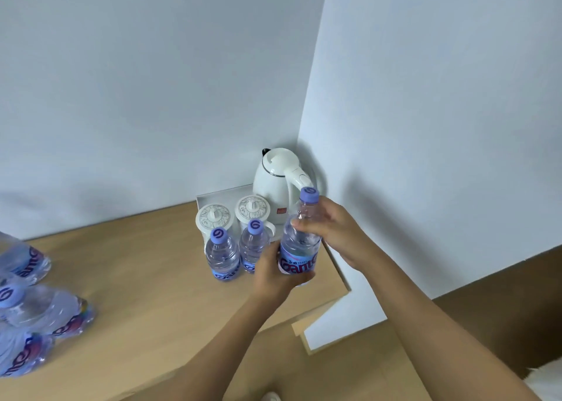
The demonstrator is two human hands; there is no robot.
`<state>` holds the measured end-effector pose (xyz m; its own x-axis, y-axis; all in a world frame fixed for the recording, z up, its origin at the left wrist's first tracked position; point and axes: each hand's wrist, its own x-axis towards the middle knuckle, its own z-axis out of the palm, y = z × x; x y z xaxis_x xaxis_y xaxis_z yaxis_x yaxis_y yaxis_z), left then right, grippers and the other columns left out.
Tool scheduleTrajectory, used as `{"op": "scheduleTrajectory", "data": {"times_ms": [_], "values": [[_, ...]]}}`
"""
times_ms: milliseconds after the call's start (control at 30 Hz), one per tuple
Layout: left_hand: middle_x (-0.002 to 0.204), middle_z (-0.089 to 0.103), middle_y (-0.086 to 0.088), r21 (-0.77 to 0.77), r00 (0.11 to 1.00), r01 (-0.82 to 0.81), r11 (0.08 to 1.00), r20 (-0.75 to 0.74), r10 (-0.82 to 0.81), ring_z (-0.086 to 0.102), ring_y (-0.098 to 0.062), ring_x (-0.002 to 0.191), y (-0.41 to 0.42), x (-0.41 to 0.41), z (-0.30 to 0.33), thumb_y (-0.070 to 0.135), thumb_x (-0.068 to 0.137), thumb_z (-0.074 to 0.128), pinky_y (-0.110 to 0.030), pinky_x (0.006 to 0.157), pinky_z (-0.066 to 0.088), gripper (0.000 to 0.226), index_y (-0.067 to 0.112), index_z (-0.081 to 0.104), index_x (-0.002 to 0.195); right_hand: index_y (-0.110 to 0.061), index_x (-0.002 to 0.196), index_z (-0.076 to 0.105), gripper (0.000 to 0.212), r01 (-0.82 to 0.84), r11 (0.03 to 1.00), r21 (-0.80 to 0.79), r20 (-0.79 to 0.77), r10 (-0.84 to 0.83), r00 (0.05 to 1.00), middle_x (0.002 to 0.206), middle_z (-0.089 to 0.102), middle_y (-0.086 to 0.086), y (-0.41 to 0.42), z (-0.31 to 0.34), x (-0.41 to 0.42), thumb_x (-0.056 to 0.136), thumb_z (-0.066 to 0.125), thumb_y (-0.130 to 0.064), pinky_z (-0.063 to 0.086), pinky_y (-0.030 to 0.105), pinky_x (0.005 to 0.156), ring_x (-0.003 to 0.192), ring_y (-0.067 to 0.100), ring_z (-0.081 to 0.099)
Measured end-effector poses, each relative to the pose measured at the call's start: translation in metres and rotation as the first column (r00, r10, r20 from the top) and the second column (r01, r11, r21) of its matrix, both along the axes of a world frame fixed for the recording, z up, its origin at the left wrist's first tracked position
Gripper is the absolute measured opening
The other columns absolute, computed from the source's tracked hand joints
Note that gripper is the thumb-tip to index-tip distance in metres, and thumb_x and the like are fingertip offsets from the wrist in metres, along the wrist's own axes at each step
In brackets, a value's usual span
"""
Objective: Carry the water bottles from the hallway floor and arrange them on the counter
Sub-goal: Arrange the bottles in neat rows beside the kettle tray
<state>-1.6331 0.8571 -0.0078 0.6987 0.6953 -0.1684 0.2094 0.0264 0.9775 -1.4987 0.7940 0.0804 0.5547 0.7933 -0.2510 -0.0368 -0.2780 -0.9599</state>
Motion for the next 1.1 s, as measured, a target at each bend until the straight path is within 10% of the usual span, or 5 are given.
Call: {"op": "scheduleTrajectory", "data": {"times_ms": [333, 633, 1100], "values": [[0.112, 0.066, -0.013, -0.089, 0.99, -0.133, 0.987, -0.064, 0.127, 0.064, -0.03, 0.103, -0.02, 0.028, -0.069, -0.003, 0.063, 0.084, -0.052, 0.091, 0.05, 0.07, 0.006, 0.051, 0.124, -0.022, 0.116, 0.062, 0.051, -0.041, 0.992, -0.119, 0.086, 0.051, 0.995, 0.11, 0.071, -0.003, -0.006, -0.078, 0.014, 0.072, 0.086, -0.015, 0.053, 0.022, 0.087, 0.101, 0.009, 0.066], [0.099, 0.068, 0.005, -0.017, 0.931, -0.337, 0.941, -0.155, 0.331, 0.064, -0.01, 0.086, -0.022, 0.047, -0.093, 0.009, 0.065, 0.086, -0.014, 0.07, 0.046, 0.059, 0.023, 0.056, 0.114, -0.016, 0.112, 0.058, 0.048, -0.064, 0.995, -0.08, 0.085, 0.071, 0.994, 0.101, 0.069, -0.011, 0.003, -0.112, 0.022, 0.074, 0.084, -0.006, 0.051, 0.013, 0.079, 0.087, -0.004, 0.065], [0.105, 0.069, -0.003, -0.133, 0.728, -0.664, 0.736, -0.337, 0.596, 0.064, -0.02, 0.098, -0.019, 0.072, -0.103, 0.013, 0.068, 0.086, -0.032, 0.087, 0.048, 0.05, 0.008, 0.065, 0.113, -0.036, 0.1, 0.054, 0.047, -0.097, 0.995, -0.016, 0.211, 0.098, 0.973, 0.108, 0.062, -0.013, 0.023, -0.127, 0.03, 0.068, 0.085, -0.02, 0.045, 0.008, 0.079, 0.096, -0.005, 0.061]]}}
